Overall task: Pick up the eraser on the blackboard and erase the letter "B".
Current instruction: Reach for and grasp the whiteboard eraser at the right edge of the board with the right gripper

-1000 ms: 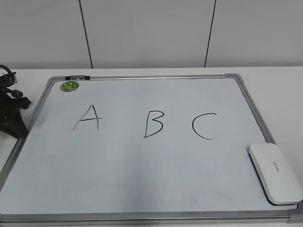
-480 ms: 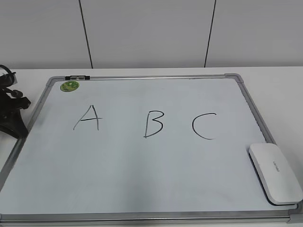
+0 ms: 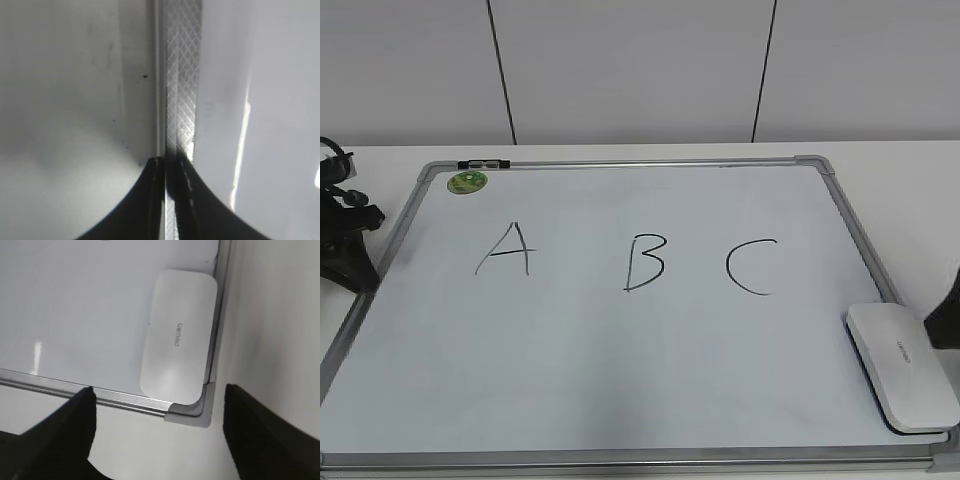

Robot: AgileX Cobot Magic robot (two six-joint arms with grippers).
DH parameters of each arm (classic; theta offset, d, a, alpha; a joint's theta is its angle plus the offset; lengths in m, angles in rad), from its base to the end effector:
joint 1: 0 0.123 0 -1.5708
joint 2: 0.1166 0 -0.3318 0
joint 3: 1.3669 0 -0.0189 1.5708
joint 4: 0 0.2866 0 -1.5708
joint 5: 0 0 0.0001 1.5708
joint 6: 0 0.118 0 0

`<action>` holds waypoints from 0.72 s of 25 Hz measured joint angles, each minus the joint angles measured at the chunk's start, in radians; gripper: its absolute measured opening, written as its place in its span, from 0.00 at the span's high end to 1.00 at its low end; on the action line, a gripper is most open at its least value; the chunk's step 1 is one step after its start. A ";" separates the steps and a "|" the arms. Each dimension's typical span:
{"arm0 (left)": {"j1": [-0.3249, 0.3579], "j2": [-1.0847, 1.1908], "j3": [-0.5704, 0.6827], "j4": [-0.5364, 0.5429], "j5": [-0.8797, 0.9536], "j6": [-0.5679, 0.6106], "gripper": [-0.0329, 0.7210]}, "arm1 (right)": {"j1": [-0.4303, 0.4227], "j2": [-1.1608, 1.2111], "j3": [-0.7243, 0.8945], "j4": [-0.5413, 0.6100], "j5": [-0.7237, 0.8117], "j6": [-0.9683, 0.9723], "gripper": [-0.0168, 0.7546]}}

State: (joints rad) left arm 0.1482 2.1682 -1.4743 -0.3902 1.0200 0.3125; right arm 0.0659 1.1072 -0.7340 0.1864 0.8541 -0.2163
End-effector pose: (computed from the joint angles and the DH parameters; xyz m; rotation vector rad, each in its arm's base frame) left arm 0.4618 0.0302 0.1143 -0.0787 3.0774 -0.5127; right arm 0.2155 0.0308 0.2665 -0.2561 2.6831 0.1810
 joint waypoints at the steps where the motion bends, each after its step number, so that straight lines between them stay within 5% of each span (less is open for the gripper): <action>1: 0.000 0.000 0.000 0.000 0.000 0.000 0.92 | 0.014 0.048 -0.005 -0.011 -0.002 0.022 0.22; 18: 0.000 0.000 0.000 0.000 0.001 0.000 0.92 | 0.044 0.451 -0.044 -0.077 -0.165 0.135 0.12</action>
State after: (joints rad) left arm 0.1482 2.1682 -1.4743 -0.3902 1.0207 0.3125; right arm 0.1096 1.5582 -0.7776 0.1098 0.6891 -0.0818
